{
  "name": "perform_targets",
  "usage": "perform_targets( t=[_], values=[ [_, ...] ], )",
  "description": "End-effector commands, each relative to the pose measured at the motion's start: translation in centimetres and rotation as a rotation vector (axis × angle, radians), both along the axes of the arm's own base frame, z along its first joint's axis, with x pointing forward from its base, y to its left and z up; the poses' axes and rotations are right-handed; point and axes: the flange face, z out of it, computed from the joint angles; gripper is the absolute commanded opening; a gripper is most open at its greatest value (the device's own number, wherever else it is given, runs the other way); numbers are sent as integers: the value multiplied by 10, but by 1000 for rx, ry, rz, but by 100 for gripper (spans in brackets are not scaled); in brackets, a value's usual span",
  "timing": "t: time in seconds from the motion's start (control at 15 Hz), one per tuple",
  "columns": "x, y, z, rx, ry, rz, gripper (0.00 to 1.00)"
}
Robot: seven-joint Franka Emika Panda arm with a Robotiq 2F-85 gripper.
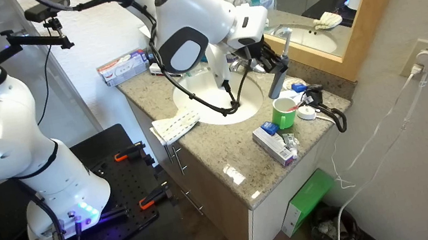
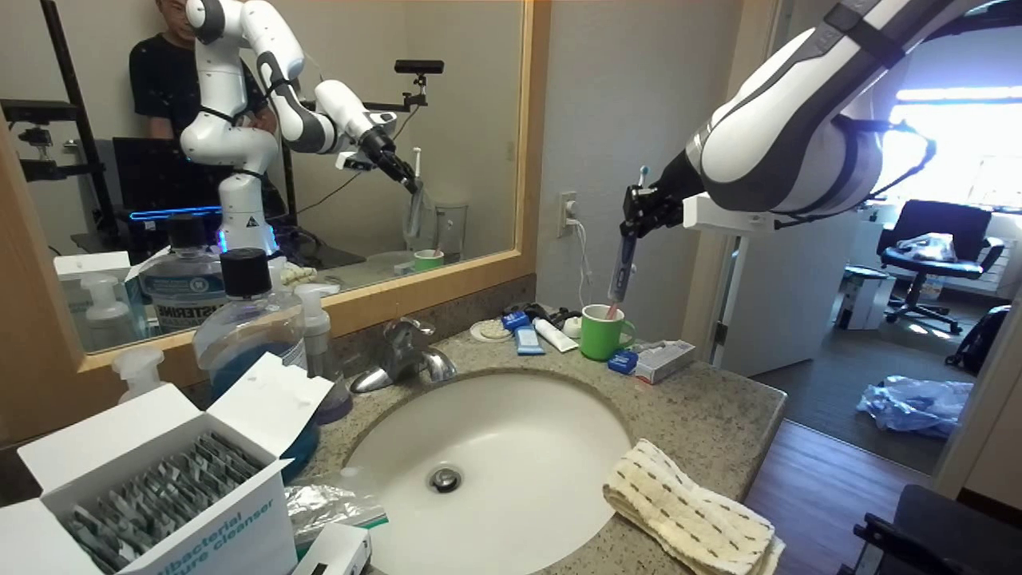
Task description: Pick up the electric toothbrush and put it in the light green cup.
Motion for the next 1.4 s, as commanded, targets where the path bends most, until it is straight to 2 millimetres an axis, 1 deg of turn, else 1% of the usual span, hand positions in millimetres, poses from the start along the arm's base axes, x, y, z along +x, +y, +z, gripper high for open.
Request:
perform_targets(
  t=[0.0, 0.2, 0.27, 0.33, 0.67, 0.8, 0.93, 1.13, 1.2, 1.27, 1.33],
  values=[
    [13, 3, 1, -3, -68, -15, 7],
    [21, -3, -8, -9, -85, -30, 7],
    [28, -10, 2, -5, -76, -40, 7],
    [32, -17, -4, -9, -68, -46, 7],
    [47, -32, -6, -19, -76, -65, 7],
    [45, -29, -9, -14, -69, -62, 7],
    [38, -21, -19, 1, -46, -49, 7],
    [30, -14, -35, 20, -12, -39, 7],
    [24, -9, -41, 29, 4, -30, 7],
    [34, -15, -38, 7, -5, -32, 7],
    [32, -13, -43, 10, 6, -30, 30]
  ],
)
